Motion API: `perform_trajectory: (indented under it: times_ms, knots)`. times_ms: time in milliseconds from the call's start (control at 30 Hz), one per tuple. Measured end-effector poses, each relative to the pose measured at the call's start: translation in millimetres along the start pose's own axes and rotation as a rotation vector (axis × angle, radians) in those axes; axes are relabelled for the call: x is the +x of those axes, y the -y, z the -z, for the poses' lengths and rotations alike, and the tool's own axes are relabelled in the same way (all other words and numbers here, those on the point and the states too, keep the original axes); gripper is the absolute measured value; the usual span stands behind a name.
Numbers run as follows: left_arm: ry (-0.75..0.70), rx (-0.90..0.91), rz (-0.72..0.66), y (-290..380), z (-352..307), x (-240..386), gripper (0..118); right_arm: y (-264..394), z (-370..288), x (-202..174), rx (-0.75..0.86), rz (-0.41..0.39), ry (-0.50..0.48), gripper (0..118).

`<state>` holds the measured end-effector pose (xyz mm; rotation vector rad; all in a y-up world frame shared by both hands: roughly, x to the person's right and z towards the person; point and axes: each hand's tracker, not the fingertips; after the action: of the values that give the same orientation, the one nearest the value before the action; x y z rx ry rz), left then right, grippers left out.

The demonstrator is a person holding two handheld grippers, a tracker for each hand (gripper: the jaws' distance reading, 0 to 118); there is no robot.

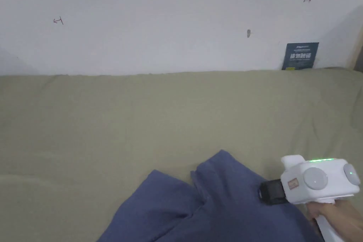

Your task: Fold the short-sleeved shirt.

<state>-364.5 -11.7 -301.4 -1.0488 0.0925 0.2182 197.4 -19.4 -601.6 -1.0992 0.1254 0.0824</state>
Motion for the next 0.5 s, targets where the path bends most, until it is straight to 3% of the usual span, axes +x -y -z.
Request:
perform_trajectory:
  times_ms: [67, 100, 167, 200, 233, 267, 367, 500]
  knots:
    - [-0.001, -0.006, -0.002, -1, 1, 1, 1, 4, 15, -2, -0.060, -0.044, -0.015, 104]
    - [-0.003, -0.009, 0.000, -1, 1, 1, 1, 9, 15, -5, -0.036, -0.063, 0.038, 92]
    - [-0.008, -0.015, 0.020, -3, 1, 6, 1, 12, -1, -12, -0.007, -0.066, 0.027, 87]
    - [-0.010, -0.018, 0.023, -4, 1, 6, 1, 14, -10, -15, 0.016, -0.091, 0.026, 71]
    - [-0.011, -0.020, 0.024, -5, 0, 6, 1, 17, -19, -16, 0.049, -0.126, 0.046, 20]
    - [-0.011, -0.023, 0.025, -6, 0, 7, 1, 19, -23, -16, 0.047, -0.138, 0.037, 0]
    - [-0.027, -0.027, 0.023, -8, -4, 12, 1, 34, -65, -15, 0.074, -0.079, -0.050, 0]
    - [-0.027, -0.010, 0.035, -9, -12, 11, 1, 48, -141, -10, 0.197, -0.091, -0.073, 0]
